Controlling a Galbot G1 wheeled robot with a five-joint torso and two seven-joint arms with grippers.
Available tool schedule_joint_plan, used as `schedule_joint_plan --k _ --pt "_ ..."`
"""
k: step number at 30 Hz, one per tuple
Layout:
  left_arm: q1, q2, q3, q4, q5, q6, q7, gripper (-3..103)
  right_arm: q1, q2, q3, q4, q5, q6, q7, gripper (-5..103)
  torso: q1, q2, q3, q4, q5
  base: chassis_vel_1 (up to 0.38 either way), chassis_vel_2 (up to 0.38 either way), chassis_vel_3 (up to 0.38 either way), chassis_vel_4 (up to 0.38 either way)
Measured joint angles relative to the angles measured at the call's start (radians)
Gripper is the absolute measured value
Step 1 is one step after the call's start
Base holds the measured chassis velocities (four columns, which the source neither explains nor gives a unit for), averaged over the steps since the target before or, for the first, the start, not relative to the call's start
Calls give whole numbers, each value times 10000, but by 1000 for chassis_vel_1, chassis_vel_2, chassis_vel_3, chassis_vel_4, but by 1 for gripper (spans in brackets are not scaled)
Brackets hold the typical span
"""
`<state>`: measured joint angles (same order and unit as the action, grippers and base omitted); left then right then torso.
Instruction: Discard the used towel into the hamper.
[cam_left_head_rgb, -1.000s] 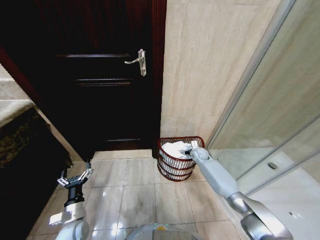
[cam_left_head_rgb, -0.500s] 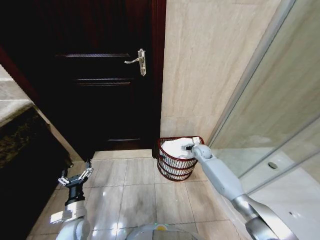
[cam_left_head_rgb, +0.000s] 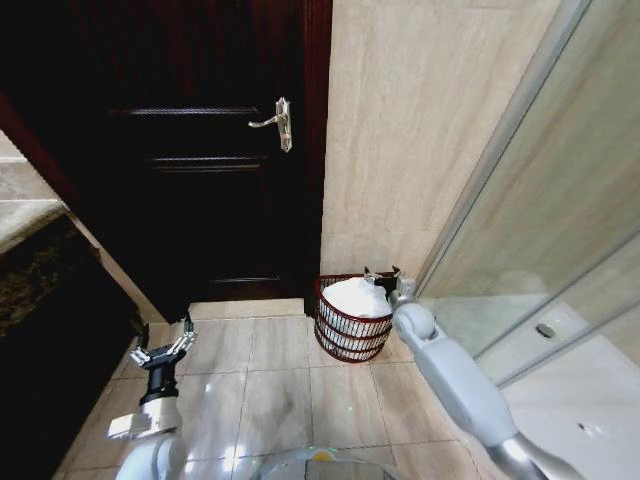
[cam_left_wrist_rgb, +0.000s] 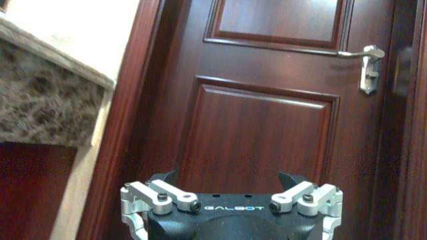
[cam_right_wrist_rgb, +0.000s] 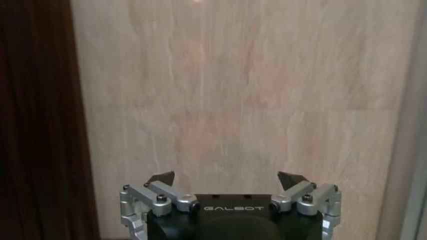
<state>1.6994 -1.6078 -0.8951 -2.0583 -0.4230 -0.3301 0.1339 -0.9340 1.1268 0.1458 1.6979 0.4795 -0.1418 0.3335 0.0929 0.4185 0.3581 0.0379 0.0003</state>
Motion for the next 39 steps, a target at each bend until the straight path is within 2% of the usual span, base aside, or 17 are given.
schedule_joint_plan --k 1,2,4,6,8,9,12,17,21,22,24,26,27,29,30,33,39 --pt "0 0 0 0 0 0 0 100 0 0 0 0 0 0 0 100 0 0 0 0 0 0 0 0 0" --pt "-4 -1 52 -25 -15 251 -1 100 -328 23 183 307 -274 168 -69 100 0 0 -1 2 -3 0 0 0 0" --pt "-49 88 197 5 12 711 -5 100 -1240 84 781 847 -1294 791 -445 100 -1 0 -1 0 -5 0 0 0 0" --pt "-67 145 220 23 25 764 1 100 -1357 92 877 894 -1439 877 -483 100 0 1 -1 1 -2 0 0 0 0" --pt "-208 744 393 145 57 1022 74 100 -2095 190 1563 1203 -2089 1294 -623 100 0 0 -1 1 -8 0 0 0 0" --pt "-208 744 393 145 57 1022 74 100 -2095 190 1563 1203 -2089 1294 -623 100 0 0 -1 1 -8 0 0 0 0" --pt "-478 1722 623 213 -8 1264 201 100 -3085 431 2594 1708 -2709 1480 -661 100 0 1 -1 -1 -7 0 0 0 0" --pt "-621 2257 751 197 -140 1387 314 100 -3846 754 3223 2276 -3067 1517 -632 100 0 0 -1 1 -4 0 0 0 0" --pt "-529 2675 923 133 -168 1417 629 100 -5116 1609 3752 3519 -3914 1520 -553 100 -1 1 -1 2 -6 0 0 0 0" --pt "-529 2675 923 133 -168 1417 629 100 -5116 1609 3752 3519 -3914 1520 -553 100 -1 1 -1 2 -6 0 0 0 0" --pt "-525 2726 970 133 -31 1494 590 100 -5596 2100 3786 3936 -4399 1635 -389 100 -1 1 -1 2 -7 0 0 0 0" --pt "-538 2717 998 108 310 1706 243 100 -6108 2638 3683 4336 -4866 1887 -180 100 -1 1 -1 0 -6 0 0 0 0" --pt "-538 2717 998 108 310 1706 243 100 -6108 2638 3683 4336 -4866 1887 -180 100 -1 1 -1 0 -6 0 0 0 0" --pt "-499 2640 1020 -74 606 1844 -147 100 -6411 2997 3599 4581 -5276 2115 -55 100 -1 1 -1 -1 -6 0 0 0 0" --pt "-499 2640 1020 -74 606 1844 -147 100 -6411 2997 3599 4581 -5276 2115 -55 100 -1 1 -1 -1 -6 0 0 0 0" --pt "-351 2248 901 -501 1491 1789 -687 100 -6472 3060 3669 4840 -5547 2207 -85 100 -1 1 0 2 -3 0 0 0 0" --pt "-50 1855 972 -879 1535 1687 -801 100 -6651 2990 3716 5244 -5342 1985 -93 100 -1 1 0 2 -3 0 0 0 0"
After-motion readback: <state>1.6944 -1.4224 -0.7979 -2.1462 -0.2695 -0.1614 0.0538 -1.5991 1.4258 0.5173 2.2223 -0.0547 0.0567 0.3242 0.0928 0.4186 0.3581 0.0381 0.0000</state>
